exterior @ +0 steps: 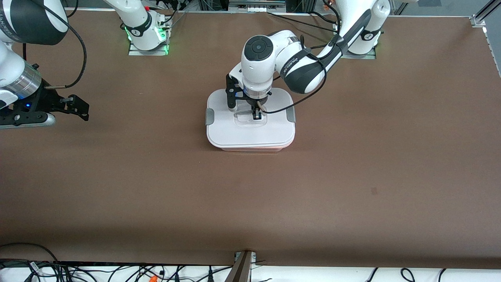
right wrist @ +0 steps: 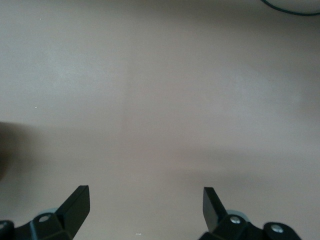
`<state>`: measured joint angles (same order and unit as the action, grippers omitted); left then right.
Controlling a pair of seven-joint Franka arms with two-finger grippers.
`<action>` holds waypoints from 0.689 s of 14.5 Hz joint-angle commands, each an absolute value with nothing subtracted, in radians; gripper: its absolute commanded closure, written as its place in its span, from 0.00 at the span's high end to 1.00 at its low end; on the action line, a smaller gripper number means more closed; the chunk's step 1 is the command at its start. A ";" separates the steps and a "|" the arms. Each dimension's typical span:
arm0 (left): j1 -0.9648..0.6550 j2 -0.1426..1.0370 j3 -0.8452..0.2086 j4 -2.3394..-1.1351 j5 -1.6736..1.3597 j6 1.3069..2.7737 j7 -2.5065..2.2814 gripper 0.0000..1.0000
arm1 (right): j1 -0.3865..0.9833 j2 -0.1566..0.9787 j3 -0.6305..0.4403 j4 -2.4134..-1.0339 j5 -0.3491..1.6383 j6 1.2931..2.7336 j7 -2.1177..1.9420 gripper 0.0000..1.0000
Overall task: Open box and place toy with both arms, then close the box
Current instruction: 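Lower and press the lid onto the tray with the left gripper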
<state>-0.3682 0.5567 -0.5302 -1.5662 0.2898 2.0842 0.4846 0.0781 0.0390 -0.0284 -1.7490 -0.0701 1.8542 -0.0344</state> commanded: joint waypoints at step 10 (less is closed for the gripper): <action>-0.387 0.561 -0.531 -1.589 0.363 2.017 0.555 0.00 | 0.081 0.025 -0.029 -1.763 -0.055 1.858 -0.021 1.00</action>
